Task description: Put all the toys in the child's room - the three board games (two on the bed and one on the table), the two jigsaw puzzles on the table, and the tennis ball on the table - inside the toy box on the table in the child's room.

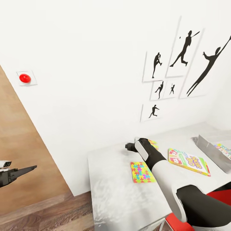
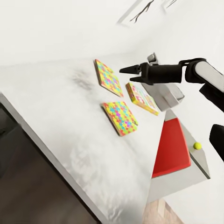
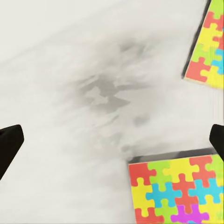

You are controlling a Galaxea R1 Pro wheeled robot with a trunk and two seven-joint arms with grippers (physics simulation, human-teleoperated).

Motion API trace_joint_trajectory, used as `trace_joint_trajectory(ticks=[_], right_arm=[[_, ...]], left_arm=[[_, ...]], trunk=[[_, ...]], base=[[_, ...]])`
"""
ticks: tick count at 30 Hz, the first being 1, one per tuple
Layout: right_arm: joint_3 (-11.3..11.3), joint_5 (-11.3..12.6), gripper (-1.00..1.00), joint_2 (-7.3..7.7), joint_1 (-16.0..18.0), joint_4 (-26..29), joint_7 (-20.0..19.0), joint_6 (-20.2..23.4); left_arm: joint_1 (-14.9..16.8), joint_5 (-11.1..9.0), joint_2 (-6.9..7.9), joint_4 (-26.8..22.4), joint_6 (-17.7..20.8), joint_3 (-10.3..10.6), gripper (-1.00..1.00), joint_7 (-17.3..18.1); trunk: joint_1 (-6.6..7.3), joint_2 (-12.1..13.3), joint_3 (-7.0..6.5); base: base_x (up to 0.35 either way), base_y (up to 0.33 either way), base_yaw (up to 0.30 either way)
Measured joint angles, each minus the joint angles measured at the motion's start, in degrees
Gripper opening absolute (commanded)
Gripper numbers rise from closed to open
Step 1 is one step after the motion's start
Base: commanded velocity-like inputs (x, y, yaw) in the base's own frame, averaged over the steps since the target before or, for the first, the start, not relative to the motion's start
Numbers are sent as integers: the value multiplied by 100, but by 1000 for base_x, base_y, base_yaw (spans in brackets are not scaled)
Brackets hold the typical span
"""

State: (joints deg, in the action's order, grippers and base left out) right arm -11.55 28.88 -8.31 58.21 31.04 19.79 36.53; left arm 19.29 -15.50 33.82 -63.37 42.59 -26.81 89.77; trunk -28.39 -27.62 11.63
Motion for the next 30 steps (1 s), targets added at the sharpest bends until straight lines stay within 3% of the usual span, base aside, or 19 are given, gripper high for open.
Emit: trace_joint_trajectory(ticks=[30], right_arm=[[1,2,100,396,1,-5,4,-194]], left_arm=[[0,0,-8,1,-3,5,100,0]], trunk=[[0,-1,282]], base=[[0,0,0]])
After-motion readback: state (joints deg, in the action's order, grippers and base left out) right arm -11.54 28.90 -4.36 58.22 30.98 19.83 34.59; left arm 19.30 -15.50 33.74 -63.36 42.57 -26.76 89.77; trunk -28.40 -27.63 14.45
